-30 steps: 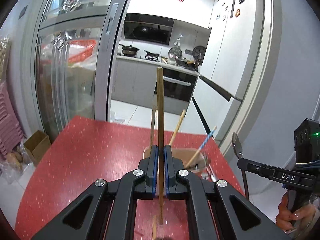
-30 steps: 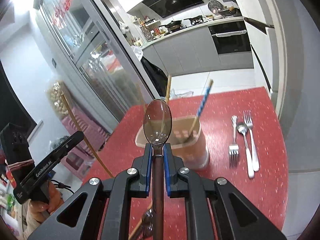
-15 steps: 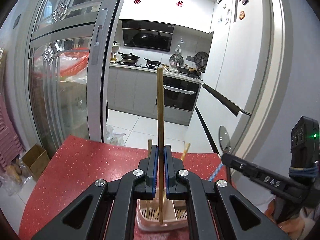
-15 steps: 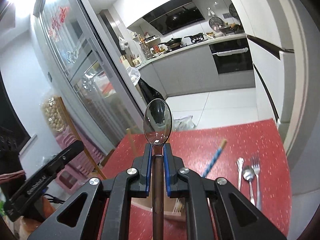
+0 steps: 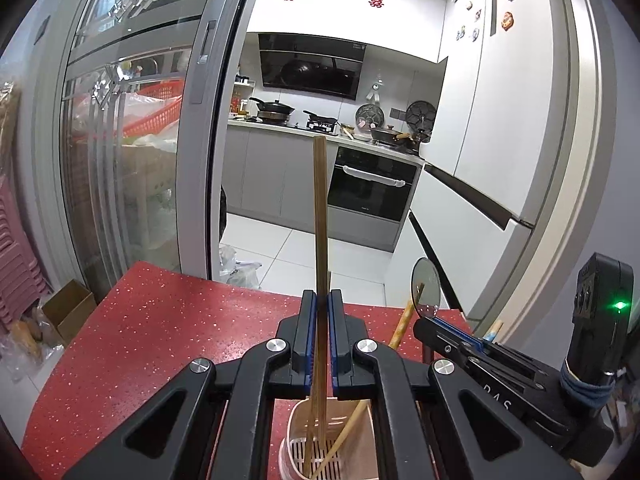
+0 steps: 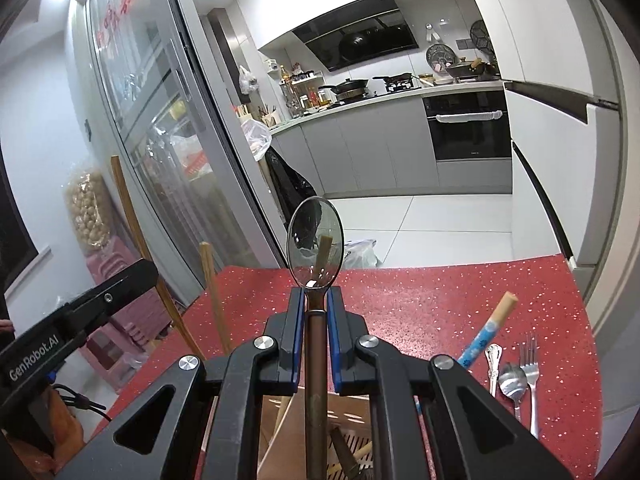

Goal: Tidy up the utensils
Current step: 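Lift the spoon and chopstick upright and lower both into the beige holder, then open both tools to release the spoon and chopstick into the holder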

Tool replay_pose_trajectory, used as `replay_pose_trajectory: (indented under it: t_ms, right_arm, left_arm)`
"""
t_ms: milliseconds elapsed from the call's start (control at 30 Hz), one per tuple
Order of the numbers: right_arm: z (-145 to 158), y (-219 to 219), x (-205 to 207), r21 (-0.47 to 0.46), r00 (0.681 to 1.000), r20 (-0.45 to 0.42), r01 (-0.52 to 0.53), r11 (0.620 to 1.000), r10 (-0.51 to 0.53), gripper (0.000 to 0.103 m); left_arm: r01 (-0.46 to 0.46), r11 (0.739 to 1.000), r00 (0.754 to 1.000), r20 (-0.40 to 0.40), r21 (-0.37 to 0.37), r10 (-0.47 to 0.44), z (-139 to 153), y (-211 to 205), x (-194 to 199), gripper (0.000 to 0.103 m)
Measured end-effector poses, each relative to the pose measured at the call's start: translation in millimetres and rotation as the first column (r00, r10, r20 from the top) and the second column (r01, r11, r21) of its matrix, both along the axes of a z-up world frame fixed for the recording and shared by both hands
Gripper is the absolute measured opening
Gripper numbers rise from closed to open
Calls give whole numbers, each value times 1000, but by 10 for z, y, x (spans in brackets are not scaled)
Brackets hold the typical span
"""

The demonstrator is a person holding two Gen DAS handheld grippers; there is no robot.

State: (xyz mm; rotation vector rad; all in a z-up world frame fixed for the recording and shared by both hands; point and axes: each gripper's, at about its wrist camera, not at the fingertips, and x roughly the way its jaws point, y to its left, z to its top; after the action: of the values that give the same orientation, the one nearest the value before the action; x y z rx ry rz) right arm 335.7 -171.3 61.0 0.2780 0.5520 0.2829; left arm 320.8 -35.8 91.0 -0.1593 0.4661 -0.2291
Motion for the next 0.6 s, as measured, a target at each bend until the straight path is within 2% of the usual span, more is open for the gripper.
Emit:
replay_pose_trajectory:
  t_ms: [100, 600]
  right_arm:
    - [-71, -7, -11, -18, 1000, 7, 3, 1000, -3, 8]
    - [-192, -151, -238, 8, 1000, -26, 6, 1000, -6, 8]
  left_arm:
    - [-4, 1000, 1000, 16, 23, 4, -75, -38, -21, 29]
    - [4, 996, 999, -33, 90, -1, -414, -166, -145, 29]
